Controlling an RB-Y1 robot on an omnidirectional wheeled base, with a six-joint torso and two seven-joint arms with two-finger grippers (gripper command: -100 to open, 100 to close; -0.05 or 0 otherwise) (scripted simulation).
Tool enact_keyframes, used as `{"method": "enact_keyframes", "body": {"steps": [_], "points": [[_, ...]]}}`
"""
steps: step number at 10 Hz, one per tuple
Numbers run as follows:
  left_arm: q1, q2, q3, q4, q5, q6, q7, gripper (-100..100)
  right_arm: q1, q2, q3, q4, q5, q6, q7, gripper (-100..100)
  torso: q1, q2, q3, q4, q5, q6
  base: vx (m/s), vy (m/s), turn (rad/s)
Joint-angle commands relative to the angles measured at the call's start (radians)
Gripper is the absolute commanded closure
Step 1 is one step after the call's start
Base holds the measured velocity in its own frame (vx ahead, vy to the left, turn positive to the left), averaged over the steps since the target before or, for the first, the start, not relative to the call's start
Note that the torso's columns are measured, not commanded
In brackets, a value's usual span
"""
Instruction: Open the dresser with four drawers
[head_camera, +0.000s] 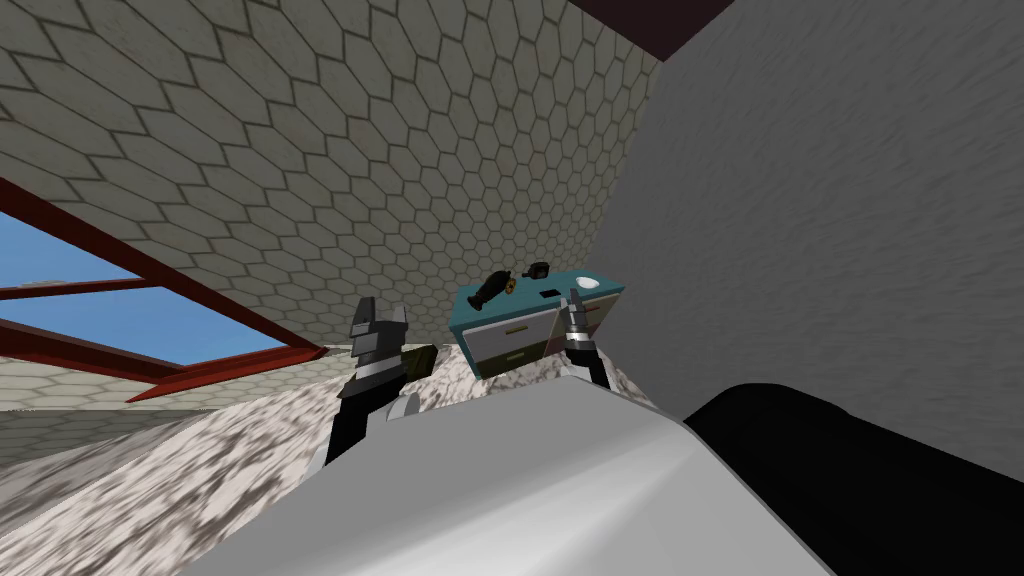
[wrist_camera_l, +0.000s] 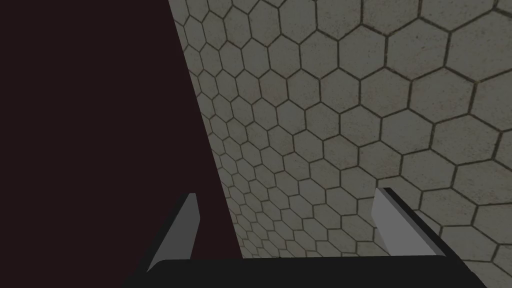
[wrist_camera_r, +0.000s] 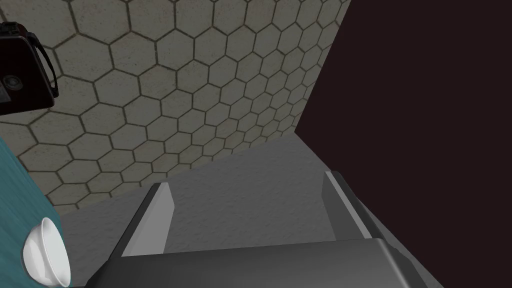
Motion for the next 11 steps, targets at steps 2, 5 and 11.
{"method": "enact_keyframes", "body": {"steps": [2,5,11], "points": [[0.0,0.0,0.0,0.0,0.0,0.0,0.0,0,0.0,0.0,0.0,0.0,0.0,0.0,0.0,0,0.0,0.104,-0.209,0.105,0.0,0.0,0.0,0.0,0.0],[0.0,0.0,0.0,0.0,0.0,0.0,0.0,0,0.0,0.0,0.0,0.0,0.0,0.0,0.0,0,0.0,0.322,-0.644,0.322,0.0,0.0,0.0,0.0,0.0],[0.0,0.0,0.0,0.0,0.0,0.0,0.0,0,-0.009,-0.079,0.002,0.022,0.009,-0.005,0.052,-100,-0.001,0.725,-1.451,0.724,0.0,0.0,0.003,-0.003,-0.002]]}}
